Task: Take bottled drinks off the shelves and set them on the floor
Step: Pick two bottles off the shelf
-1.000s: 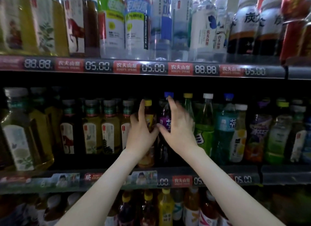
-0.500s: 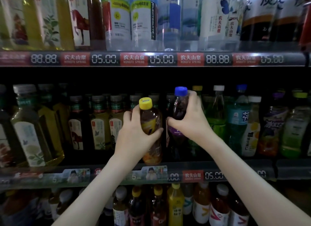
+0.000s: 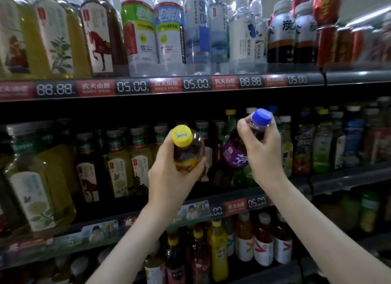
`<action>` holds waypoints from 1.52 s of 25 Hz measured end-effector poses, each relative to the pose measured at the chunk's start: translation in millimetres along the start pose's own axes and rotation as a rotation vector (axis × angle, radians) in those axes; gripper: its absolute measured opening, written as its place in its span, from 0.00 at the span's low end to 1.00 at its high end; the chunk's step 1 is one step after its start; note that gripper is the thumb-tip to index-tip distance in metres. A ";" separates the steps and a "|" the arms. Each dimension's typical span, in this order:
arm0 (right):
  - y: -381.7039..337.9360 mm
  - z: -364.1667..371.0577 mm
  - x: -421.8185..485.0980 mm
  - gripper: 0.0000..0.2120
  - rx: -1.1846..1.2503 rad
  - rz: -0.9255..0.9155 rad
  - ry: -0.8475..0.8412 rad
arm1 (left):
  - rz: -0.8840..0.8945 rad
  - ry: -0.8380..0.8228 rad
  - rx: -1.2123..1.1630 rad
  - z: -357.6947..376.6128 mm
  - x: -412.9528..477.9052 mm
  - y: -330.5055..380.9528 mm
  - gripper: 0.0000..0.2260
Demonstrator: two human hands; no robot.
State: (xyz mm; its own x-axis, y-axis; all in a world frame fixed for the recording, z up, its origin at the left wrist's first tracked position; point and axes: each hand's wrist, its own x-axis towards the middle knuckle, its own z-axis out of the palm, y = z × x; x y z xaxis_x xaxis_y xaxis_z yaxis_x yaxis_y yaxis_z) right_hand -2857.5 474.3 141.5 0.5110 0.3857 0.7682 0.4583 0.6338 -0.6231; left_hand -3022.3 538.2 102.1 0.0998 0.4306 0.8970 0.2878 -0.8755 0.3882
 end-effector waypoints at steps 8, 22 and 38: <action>-14.6 -60.7 -66.9 0.13 -0.292 0.305 -0.281 | -0.096 -0.377 -0.215 -13.5 -73.4 56.2 0.33; 120.3 -208.6 -270.9 0.11 -0.770 0.800 -0.976 | -0.777 -0.793 -0.063 52.0 -315.0 51.2 0.33; 447.6 -338.7 -777.1 0.13 -0.867 1.272 -0.886 | -1.050 -1.371 0.137 157.6 -900.5 -110.9 0.33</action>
State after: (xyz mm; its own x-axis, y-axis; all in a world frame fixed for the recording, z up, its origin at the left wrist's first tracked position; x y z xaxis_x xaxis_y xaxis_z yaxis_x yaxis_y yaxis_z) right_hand -2803.2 231.2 -784.1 0.4489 0.7073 -0.5461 0.4955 -0.7056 -0.5065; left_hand -2994.0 282.1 -782.0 0.4824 0.6806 -0.5514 0.8203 -0.1303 0.5569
